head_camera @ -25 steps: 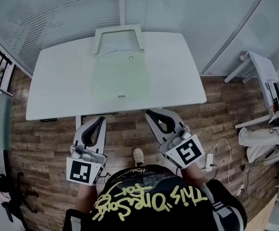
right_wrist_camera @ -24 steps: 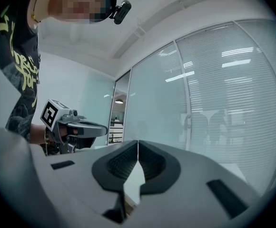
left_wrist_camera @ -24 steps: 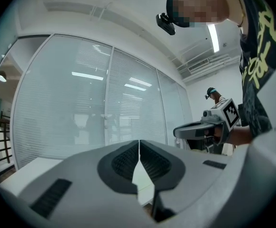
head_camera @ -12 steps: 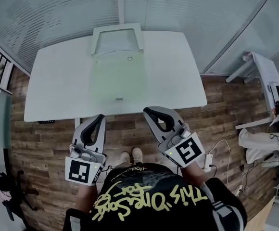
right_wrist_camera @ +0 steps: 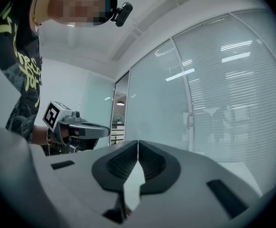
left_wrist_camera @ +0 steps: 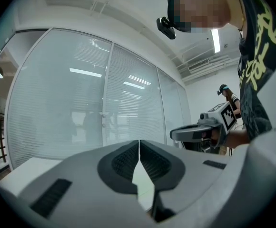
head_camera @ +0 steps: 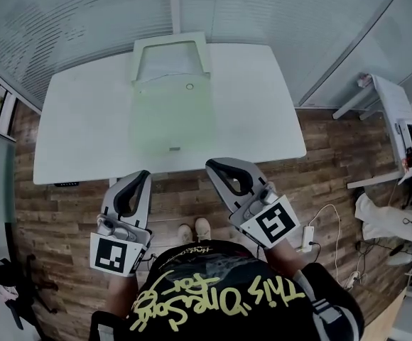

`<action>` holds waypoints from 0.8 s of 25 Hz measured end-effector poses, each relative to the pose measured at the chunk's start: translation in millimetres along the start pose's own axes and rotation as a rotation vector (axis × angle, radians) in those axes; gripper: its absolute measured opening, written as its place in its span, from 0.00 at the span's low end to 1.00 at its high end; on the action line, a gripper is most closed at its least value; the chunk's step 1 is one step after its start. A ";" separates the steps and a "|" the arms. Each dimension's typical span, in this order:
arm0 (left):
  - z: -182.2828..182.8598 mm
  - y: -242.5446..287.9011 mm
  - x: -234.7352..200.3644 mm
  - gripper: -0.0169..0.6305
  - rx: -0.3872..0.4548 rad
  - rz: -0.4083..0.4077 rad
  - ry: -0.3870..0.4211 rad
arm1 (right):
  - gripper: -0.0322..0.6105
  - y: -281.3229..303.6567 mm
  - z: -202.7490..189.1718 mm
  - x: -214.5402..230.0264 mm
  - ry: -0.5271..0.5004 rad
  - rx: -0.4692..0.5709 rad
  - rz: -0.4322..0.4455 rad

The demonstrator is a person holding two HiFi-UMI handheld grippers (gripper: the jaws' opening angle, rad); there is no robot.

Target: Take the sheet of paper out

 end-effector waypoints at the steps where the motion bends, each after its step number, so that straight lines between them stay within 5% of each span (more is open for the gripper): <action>1: 1.0 -0.1 -1.0 0.05 0.002 0.004 -0.002 | 0.06 1.0 0.9 0.5 -0.001 0.000 0.001; 20: -3.9 4.1 -1.4 0.05 -0.002 0.088 -0.028 | 0.06 5.2 -8.2 23.6 0.029 -0.003 0.047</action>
Point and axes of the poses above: the fingertips, and each gripper's own axes: y forward along the fingers, x to its right, z out of its top, the point moved 4 cm from there along -y, backward along the fingers, and after that the axes turned 10 degrees about -x, right-handed, at the moved point
